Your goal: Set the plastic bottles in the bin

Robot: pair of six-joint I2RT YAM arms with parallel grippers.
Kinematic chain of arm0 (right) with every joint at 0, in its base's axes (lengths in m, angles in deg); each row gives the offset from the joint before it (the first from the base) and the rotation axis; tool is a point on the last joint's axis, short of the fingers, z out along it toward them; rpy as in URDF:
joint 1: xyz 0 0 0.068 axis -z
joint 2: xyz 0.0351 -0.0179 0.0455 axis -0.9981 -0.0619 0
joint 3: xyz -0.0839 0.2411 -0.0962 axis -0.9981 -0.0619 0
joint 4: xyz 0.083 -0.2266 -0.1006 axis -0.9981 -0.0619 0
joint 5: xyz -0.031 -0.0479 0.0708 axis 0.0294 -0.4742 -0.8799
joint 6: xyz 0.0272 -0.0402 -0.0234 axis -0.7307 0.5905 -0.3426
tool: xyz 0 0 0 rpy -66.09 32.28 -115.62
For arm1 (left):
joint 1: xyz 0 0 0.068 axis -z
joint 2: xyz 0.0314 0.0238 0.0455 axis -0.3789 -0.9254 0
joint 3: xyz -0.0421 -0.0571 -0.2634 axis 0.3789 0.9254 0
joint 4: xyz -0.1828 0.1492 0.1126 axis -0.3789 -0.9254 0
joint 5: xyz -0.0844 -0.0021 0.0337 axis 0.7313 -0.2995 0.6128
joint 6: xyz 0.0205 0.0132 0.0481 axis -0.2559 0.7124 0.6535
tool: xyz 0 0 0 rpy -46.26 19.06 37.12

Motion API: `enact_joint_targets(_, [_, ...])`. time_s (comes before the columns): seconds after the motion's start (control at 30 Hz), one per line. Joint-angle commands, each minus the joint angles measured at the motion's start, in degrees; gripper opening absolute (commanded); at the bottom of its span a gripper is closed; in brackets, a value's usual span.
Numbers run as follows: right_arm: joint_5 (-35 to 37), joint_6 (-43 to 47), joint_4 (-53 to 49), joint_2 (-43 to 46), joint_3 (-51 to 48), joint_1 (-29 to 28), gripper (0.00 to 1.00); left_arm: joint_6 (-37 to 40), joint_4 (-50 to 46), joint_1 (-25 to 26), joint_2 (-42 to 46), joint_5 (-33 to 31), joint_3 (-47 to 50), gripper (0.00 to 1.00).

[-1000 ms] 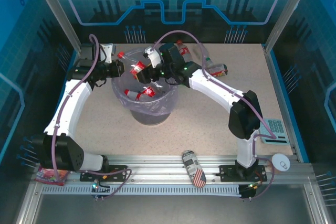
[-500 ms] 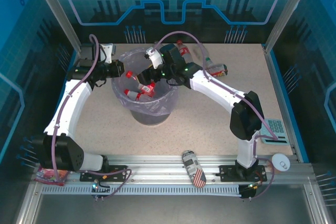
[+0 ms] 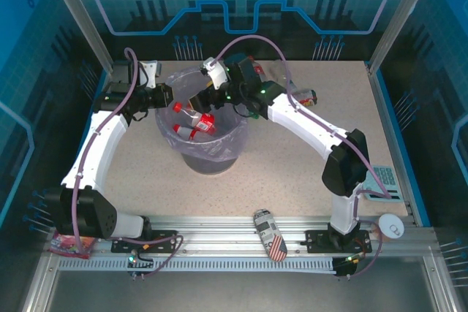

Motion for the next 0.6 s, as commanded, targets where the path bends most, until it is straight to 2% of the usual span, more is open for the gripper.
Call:
enact_joint_targets(0.0, [0.52, 1.7, -1.8, 3.63, 3.31, -0.79, 0.87, 2.89, -8.15, 2.21, -2.77, 0.47, 3.32, 0.12])
enact_joint_targets(0.37, [0.67, 1.23, 0.43, 11.96, 0.14, 1.48, 0.87, 2.77, -8.09, 2.14, -2.61, 0.52, 3.17, 0.12])
enact_joint_targets(0.57, [4.49, 2.03, 0.0, 16.63, -3.35, 5.22, 0.89, 2.79, -8.07, 2.12, -2.63, 0.5, 3.29, 0.12])
